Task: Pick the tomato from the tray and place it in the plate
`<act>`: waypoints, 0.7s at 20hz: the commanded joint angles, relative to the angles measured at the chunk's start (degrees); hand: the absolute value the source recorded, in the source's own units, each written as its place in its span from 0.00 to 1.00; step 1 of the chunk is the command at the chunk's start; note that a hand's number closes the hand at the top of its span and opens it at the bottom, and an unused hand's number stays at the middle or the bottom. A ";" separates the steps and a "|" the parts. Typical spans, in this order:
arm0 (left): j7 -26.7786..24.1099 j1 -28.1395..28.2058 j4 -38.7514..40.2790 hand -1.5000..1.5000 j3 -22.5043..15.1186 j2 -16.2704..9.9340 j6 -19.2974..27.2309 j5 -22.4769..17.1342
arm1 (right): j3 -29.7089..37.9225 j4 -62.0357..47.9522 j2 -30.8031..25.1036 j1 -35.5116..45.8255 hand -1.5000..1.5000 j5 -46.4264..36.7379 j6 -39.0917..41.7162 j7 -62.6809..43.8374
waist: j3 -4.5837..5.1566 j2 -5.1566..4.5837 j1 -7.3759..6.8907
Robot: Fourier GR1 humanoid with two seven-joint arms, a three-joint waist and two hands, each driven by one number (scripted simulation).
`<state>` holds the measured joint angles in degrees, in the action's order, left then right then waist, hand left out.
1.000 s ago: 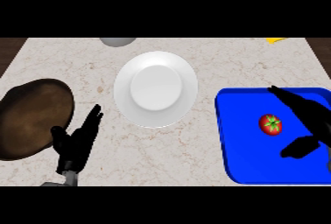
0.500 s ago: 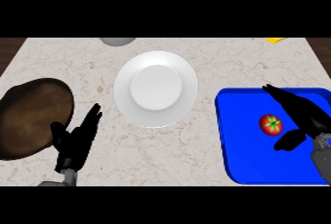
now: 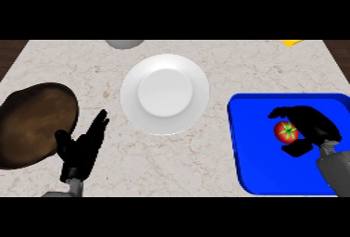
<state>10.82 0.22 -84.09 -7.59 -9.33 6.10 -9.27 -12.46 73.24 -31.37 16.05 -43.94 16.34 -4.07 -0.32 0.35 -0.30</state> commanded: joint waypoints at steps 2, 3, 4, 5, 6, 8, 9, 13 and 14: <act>4.44 -2.55 2.34 0.50 0.23 1.39 0.84 0.59 | -1.43 -5.19 3.14 3.24 1.00 -5.73 -3.49 2.40 | 0.30 -0.44 -0.03; 3.73 -0.65 1.08 0.50 -0.68 1.85 0.79 1.45 | 1.20 -3.03 -1.04 1.47 1.00 -4.64 -1.60 5.83 | 0.31 -0.36 0.18; 3.81 0.79 -0.27 0.50 -1.41 2.56 0.97 1.62 | 0.60 -1.90 -0.24 -1.36 1.00 -5.75 -3.48 5.99 | 0.31 -0.33 0.24; 2.06 1.10 1.46 0.50 0.41 1.42 -0.74 0.73 | 0.47 2.13 0.53 -1.97 1.00 -6.25 -1.75 2.78 | 0.33 -0.30 0.34; 1.35 0.42 2.41 0.50 1.67 0.89 -2.11 -0.28 | 1.09 -4.24 1.41 1.80 1.00 -7.45 -3.63 5.87 | 0.32 -0.39 0.06; -2.86 2.55 5.08 0.50 1.11 1.73 -2.30 0.81 | 2.77 -4.63 -0.36 4.14 1.00 -6.87 -2.08 6.62 | 0.33 -0.42 0.00; 4.50 0.37 -0.74 0.50 -0.45 2.08 0.71 2.23 | 1.08 -1.71 2.38 -2.34 1.00 -9.02 -10.14 7.54 | 0.29 -0.32 0.29; 0.60 1.87 2.18 0.50 0.44 0.99 -1.30 1.52 | -11.42 9.77 22.65 -0.82 1.00 -12.10 -9.26 -8.50 | 0.54 0.36 -0.22; 1.30 0.57 2.23 0.50 0.80 1.01 -1.68 0.81 | -14.05 9.99 26.51 0.03 1.00 -12.89 -9.25 -10.00 | 0.56 0.14 -0.99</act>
<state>10.60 0.63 -84.05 -6.53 -8.51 5.15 -7.86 -17.90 78.82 -19.42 16.37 -54.73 9.40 -6.63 0.39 1.06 -0.12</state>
